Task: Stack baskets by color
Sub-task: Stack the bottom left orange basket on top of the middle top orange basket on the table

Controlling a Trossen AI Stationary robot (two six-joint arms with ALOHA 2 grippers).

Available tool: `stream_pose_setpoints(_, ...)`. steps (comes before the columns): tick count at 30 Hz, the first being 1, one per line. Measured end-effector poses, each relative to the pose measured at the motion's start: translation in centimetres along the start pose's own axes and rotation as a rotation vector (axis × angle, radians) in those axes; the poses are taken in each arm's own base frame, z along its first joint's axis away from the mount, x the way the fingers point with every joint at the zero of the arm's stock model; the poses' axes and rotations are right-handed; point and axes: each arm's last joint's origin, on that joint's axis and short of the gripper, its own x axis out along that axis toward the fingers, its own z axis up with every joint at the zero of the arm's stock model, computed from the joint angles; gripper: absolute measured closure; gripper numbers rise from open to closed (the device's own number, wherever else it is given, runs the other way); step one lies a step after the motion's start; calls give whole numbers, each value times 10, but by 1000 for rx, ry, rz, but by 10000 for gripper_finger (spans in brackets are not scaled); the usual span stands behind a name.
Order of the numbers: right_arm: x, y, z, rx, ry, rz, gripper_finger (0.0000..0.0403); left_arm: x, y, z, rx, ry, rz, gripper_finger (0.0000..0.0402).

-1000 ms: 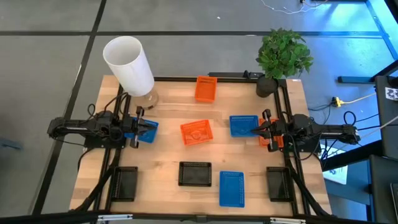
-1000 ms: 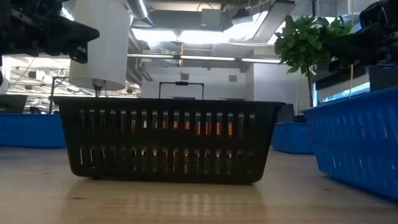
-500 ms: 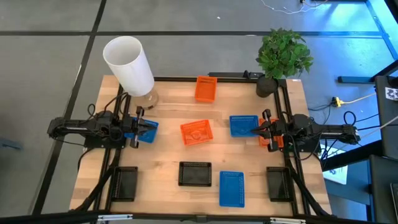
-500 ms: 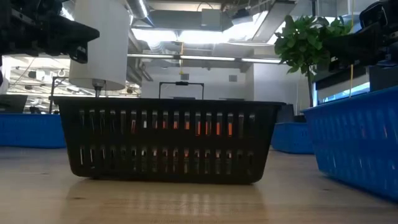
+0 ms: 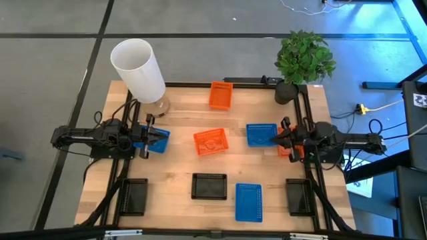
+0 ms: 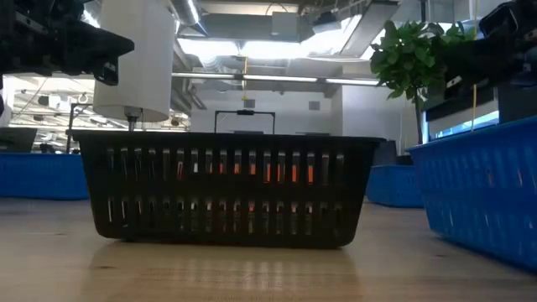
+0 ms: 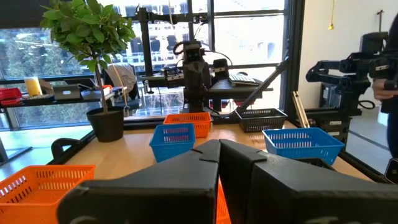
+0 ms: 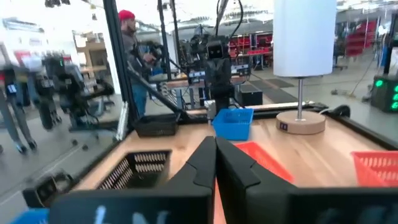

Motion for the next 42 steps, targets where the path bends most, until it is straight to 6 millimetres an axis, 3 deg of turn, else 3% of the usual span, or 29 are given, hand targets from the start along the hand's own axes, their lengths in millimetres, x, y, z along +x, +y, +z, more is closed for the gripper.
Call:
stream_pose_setpoints(8, -7, 5, 50, 5, 151, -109, 401, 0, 0, 0, 0, 0, 0, 401)
stream_pose_setpoints(13, 1, 5, 82, 47, 272, -256, 402, 0, 0, 0, 0, 0, 0, 401)
stream_pose_setpoints(19, 37, 3, 106, 139, 490, -339, 402, 0, 0, 0, 0, 0, 0, 401)
stream_pose_setpoints(26, 95, 1, 126, 120, 751, -332, 403, 0, 0, 0, 0, 0, 0, 401)
stream_pose_setpoints(30, 119, 0, 133, 97, 843, -326, 396, 0, 0, 0, 0, 0, 0, 401)
stream_pose_setpoints(37, 152, -2, 143, 78, 871, -308, 358, 0, 0, 0, 0, -1, 1, 401)
stream_pose_setpoints(42, 165, -3, 138, 70, 907, -285, 308, 0, 1, 7, -45, 22, 33, 401)
